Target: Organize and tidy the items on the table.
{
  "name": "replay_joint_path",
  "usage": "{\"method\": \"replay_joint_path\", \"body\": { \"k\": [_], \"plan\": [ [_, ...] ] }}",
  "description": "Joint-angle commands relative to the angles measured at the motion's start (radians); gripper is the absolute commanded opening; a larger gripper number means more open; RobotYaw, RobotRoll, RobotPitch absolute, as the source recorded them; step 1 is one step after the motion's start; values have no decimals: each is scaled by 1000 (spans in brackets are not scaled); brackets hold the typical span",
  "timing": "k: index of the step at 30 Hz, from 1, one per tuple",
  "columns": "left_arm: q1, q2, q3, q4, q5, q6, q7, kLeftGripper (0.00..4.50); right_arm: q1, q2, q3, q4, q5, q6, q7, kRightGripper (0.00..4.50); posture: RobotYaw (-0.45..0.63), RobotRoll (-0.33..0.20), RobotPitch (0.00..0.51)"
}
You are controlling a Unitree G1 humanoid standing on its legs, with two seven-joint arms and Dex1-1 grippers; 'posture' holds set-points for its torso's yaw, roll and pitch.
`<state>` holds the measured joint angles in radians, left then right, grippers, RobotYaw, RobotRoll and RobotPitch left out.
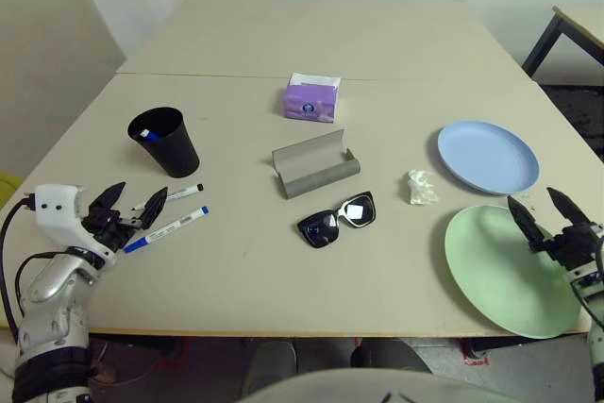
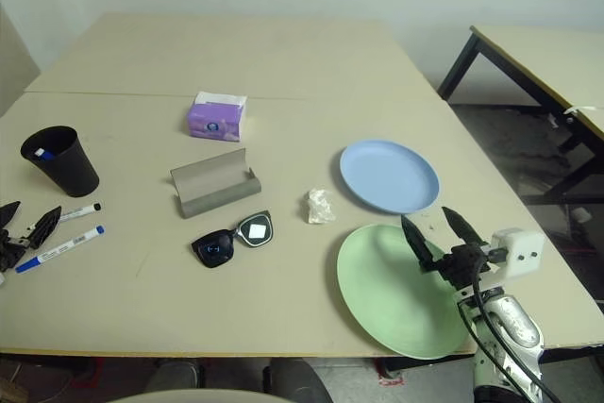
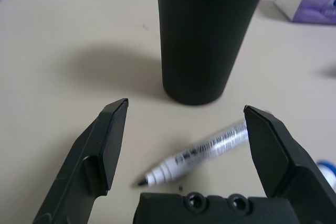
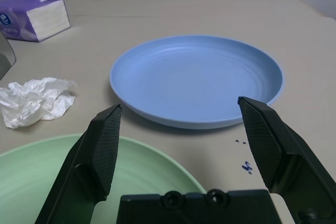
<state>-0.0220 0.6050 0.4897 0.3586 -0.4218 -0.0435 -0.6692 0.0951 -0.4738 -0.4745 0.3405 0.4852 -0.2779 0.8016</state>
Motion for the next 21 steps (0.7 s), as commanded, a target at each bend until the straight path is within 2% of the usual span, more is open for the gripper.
{"method": "replay_joint_path", "body": {
  "k": [1, 5, 9, 15, 17, 21],
  "plan": [
    [-31, -5, -23, -33, 1, 21, 9, 4460, 4, -4, -17, 12, 8, -15, 1, 4500, -47, 0, 17],
    [-47, -16, -39, -141, -10, 88, 48, 4460, -15, -3, -16, 34, 4, -25, 0, 4500, -46, 0, 23],
    [0, -28, -40, -240, -14, 147, 77, 4460, -32, -10, -18, 64, 4, -31, 8, 4500, -35, 0, 27],
    [89, -75, -38, -346, -14, 199, 127, 4460, -30, -34, -37, 83, 4, -49, 18, 4500, -74, 0, 2],
    [105, -91, -45, -393, -19, 219, 143, 4460, -29, -46, -53, 84, 16, -41, 12, 4500, -84, 0, 26],
    [116, -103, -36, -408, -20, 232, 154, 4460, -16, -50, -43, 71, 14, -33, 19, 4500, -70, 0, 37]
  ]
}}
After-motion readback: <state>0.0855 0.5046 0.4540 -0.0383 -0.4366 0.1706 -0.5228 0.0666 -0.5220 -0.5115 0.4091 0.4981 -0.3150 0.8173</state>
